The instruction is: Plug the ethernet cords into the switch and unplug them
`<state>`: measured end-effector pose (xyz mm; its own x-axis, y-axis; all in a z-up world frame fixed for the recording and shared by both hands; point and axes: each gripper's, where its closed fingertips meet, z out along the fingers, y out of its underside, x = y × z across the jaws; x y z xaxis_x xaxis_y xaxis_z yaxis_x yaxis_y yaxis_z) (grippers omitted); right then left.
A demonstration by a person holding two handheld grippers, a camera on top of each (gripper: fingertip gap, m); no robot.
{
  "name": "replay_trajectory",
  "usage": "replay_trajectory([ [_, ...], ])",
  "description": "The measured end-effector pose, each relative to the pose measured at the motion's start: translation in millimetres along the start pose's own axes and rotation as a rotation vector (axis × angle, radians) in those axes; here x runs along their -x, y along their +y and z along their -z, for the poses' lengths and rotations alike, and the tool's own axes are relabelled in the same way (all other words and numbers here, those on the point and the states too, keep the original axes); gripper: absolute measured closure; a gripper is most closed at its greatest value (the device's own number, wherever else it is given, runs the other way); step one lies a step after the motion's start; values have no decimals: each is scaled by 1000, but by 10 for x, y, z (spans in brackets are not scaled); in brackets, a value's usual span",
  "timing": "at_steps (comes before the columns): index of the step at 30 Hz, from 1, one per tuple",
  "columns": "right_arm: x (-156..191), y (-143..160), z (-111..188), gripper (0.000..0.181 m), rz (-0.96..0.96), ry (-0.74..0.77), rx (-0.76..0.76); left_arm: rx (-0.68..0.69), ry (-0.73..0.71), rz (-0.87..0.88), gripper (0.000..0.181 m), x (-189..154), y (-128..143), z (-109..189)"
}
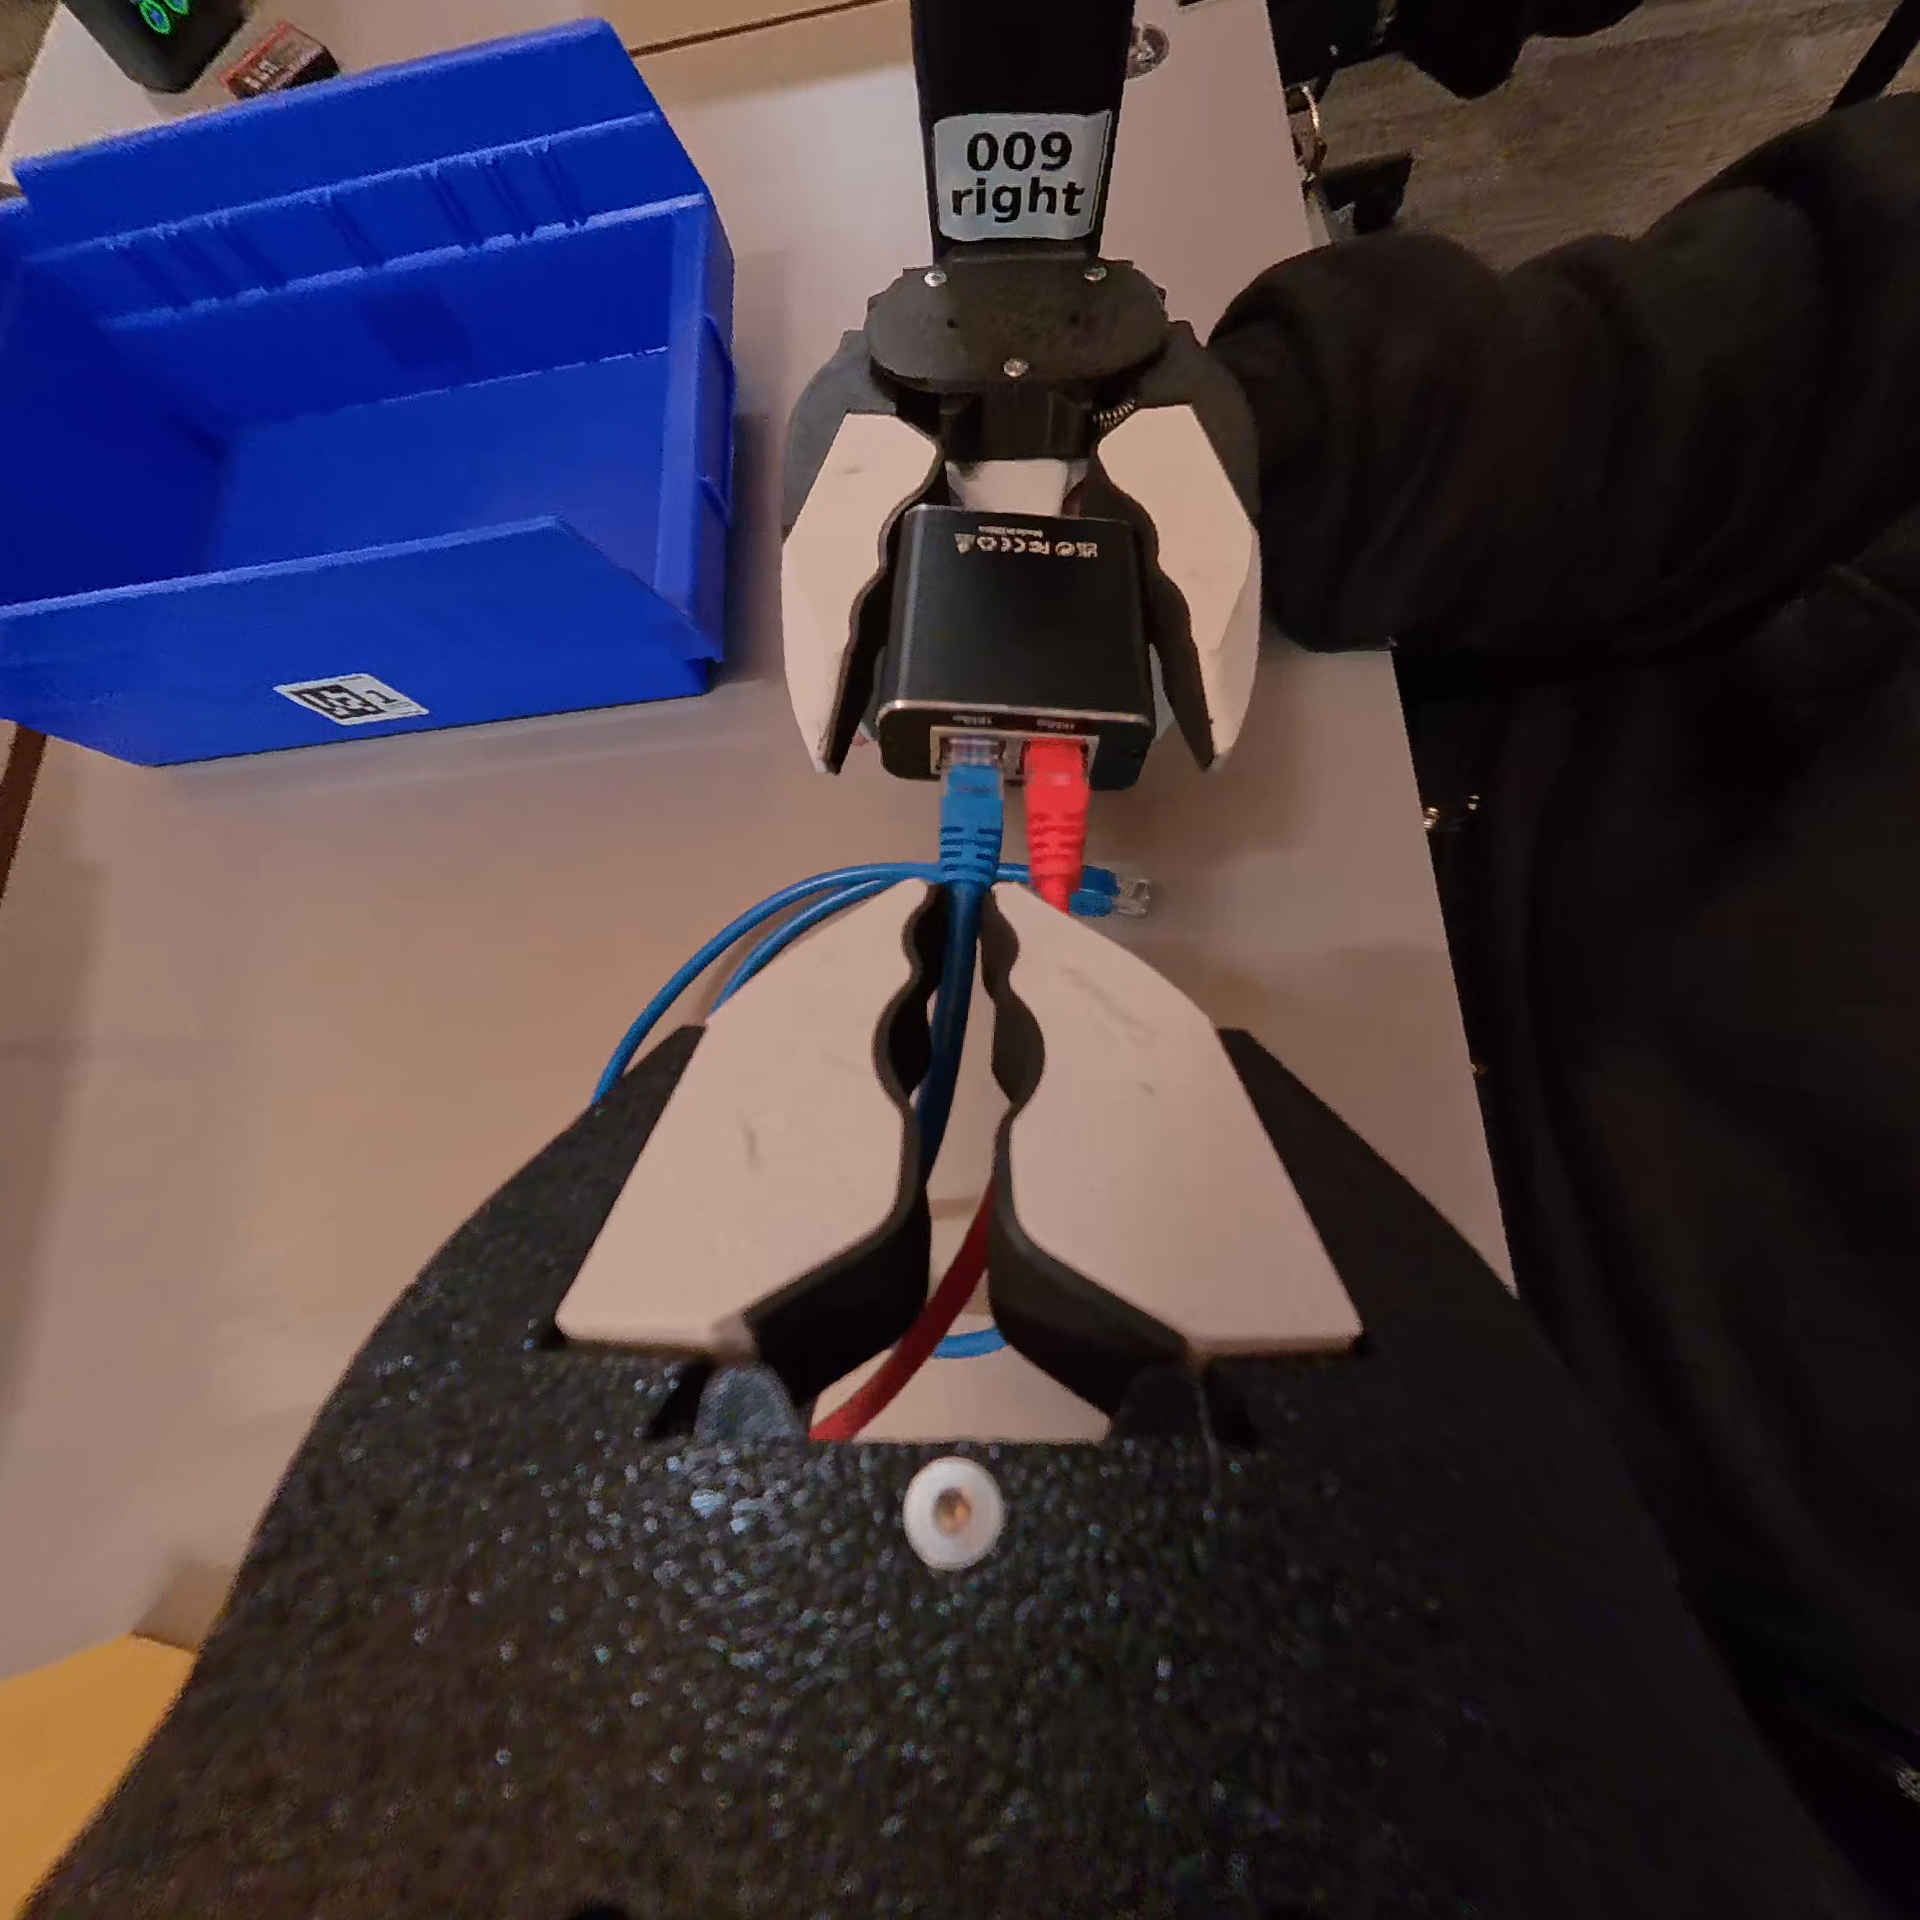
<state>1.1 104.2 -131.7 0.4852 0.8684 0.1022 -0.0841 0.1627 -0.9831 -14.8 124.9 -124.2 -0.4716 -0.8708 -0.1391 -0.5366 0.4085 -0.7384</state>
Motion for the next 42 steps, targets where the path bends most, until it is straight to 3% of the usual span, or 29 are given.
replay_trajectory([
  [1,-10,-7,6,106,0,9,-6,-4,-10,-6,176,-1,-13,-5],
  [9,-6,-48,20,106,-9,3,-41,-83,-46,-10,176,14,-148,-5],
  [11,-67,-1,-10,106,6,48,-3,-46,-60,-25,176,31,-67,-17],
  [14,-164,27,-55,107,68,135,19,-37,-211,-31,165,204,-12,36],
  [18,-370,-135,-29,107,137,330,-37,-354,-626,183,147,490,-211,563],
  [21,-516,-277,-52,107,192,507,-82,-553,-749,463,141,451,12,750],
  [24,-480,-234,-242,107,316,565,13,-656,-502,767,123,267,220,386],
  [27,-369,-158,-489,107,437,559,111,-836,-38,1015,124,87,77,139],
  [30,-257,-81,-681,107,508,514,175,-829,267,1040,139,-82,-57,16],
  [34,-40,44,-733,103,506,281,266,-776,372,953,156,-188,-57,64],
  [39,9,-8,-478,89,524,201,422,-488,431,821,155,-429,221,165],
  [42,148,68,-538,85,576,136,525,-329,448,743,156,-616,330,133],
])
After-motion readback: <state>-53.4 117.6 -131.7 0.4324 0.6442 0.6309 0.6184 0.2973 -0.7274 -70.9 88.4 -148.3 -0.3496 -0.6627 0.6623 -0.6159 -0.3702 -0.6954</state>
